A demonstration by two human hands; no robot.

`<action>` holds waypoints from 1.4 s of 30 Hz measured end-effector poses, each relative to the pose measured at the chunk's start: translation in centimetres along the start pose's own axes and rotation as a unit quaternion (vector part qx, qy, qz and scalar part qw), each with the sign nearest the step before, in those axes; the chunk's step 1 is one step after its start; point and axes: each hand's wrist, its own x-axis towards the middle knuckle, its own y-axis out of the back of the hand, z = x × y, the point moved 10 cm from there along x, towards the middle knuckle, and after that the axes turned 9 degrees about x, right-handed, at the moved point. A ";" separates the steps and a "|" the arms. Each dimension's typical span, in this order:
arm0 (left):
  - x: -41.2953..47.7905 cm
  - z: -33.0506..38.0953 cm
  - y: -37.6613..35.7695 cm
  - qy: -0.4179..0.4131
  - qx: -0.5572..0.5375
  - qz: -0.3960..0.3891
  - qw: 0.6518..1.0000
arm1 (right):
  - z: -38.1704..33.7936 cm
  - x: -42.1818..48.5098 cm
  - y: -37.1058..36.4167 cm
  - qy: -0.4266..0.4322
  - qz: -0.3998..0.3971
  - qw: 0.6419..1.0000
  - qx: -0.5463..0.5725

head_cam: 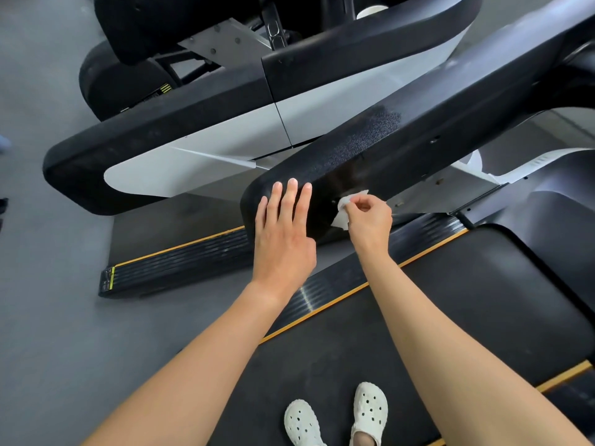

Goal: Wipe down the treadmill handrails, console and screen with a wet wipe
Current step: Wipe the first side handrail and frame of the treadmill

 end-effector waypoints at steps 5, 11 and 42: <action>1.1 0.8 1.0 0.000 -0.008 0.011 1.000 | -6.5 -0.1 0.1 0.124 0.005 0.992 0.020; 3.1 2.2 0.7 -0.044 -0.010 0.016 0.999 | -4.6 0.6 1.0 0.136 0.012 0.991 -0.008; 2.7 2.2 -1.1 -0.060 0.000 0.032 0.998 | -3.8 0.5 0.3 0.099 0.066 0.991 0.060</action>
